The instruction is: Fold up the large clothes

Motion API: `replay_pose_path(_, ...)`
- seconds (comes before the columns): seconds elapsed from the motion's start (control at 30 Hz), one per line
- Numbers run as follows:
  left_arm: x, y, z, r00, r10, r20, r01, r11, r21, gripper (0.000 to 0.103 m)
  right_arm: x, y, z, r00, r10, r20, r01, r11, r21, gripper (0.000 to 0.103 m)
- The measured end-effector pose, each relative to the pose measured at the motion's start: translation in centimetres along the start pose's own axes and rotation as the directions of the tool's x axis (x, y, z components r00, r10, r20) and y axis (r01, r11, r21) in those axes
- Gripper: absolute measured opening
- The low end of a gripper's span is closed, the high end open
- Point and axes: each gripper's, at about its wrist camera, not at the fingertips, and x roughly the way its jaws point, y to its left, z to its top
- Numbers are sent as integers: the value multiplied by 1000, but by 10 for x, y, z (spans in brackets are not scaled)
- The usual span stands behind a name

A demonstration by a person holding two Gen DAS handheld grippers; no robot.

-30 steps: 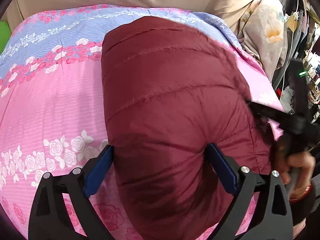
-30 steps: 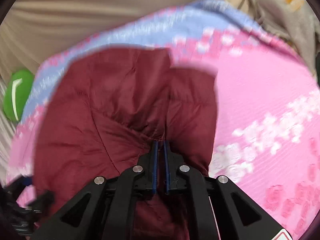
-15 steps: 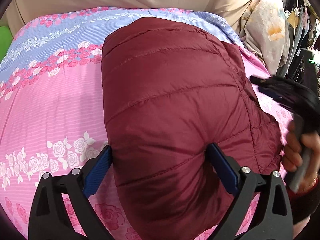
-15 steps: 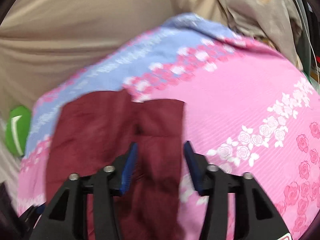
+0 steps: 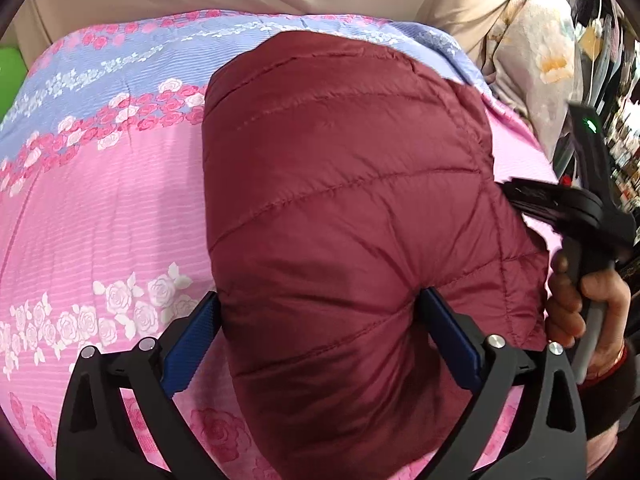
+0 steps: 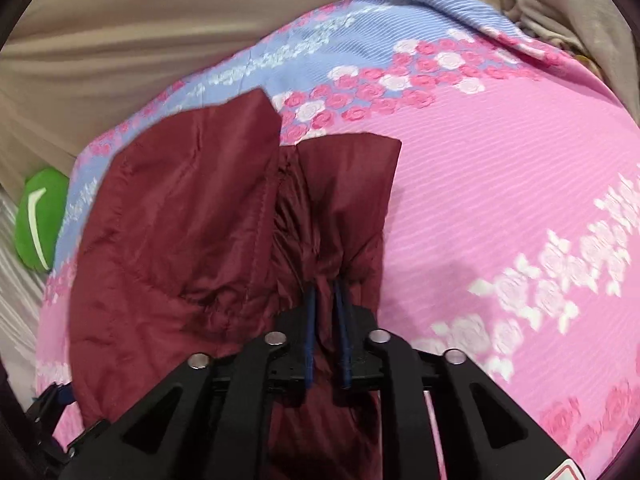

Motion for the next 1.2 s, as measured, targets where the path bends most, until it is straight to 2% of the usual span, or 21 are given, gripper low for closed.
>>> replay_pose_path(0.03, -5, 4, -1, 1000, -21, 1, 21, 1000, -16, 95, -12, -5, -7, 1000, 11, 13, -11, 1000, 7, 30)
replay_pose_path(0.1, -17, 16, -3, 997, -71, 8, 71, 996, -48, 96, -37, -11, -23, 999, 13, 43, -14, 1000, 8, 58)
replay_pose_path(0.13, -24, 24, -6, 995, -100, 13, 100, 993, -66, 97, -49, -13, -34, 998, 31, 51, -31, 1000, 6, 62)
replay_pose_path(0.23, -32, 46, -13, 988, -156, 7, 156, 979, -134, 98, -71, -19, -61, 990, 141, 23, -142, 989, 33, 69)
replay_pose_path(0.37, -16, 59, -22, 972, -230, -37, 219, 956, -195, 98, -72, -15, -89, 963, 268, -37, -266, 962, 67, 78)
replay_pose_path(0.43, -6, 59, -25, 962, -267, -55, 250, 944, -214, 98, -64, -8, -96, 961, 269, -69, -266, 963, 52, 82)
replay_pose_path(0.5, 3, 56, -28, 949, -308, -71, 285, 930, -231, 98, -52, -3, -99, 967, 236, -98, -234, 972, 30, 83)
replay_pose_path(0.57, 9, 51, -28, 936, -343, -77, 317, 919, -235, 98, -42, -1, -100, 963, 247, -112, -242, 969, 52, 86)
replay_pose_path(0.73, 24, 41, -19, 928, -364, -83, 337, 913, -229, 98, -25, 1, -90, 949, 295, -113, -287, 954, 85, 89)
replay_pose_path(0.8, 30, 40, -15, 925, -371, -87, 343, 910, -233, 98, -20, 2, -83, 944, 310, -112, -302, 949, 88, 94)
replay_pose_path(0.9, 35, 39, -8, 924, -372, -90, 345, 912, -222, 98, -12, 6, -76, 939, 328, -109, -319, 943, 93, 98)
replay_pose_path(1.03, 40, 35, 0, 927, -364, -93, 341, 919, -196, 98, -2, 22, -68, 939, 328, -107, -321, 944, 77, 97)
replay_pose_path(1.13, 35, 34, 5, 940, -333, -78, 318, 935, -157, 91, -1, 33, -64, 939, 328, -102, -323, 945, 57, 75)
replay_pose_path(1.2, 29, 29, 10, 947, -316, -62, 307, 944, -117, 80, -7, 42, -61, 940, 332, -80, -330, 943, 32, 48)
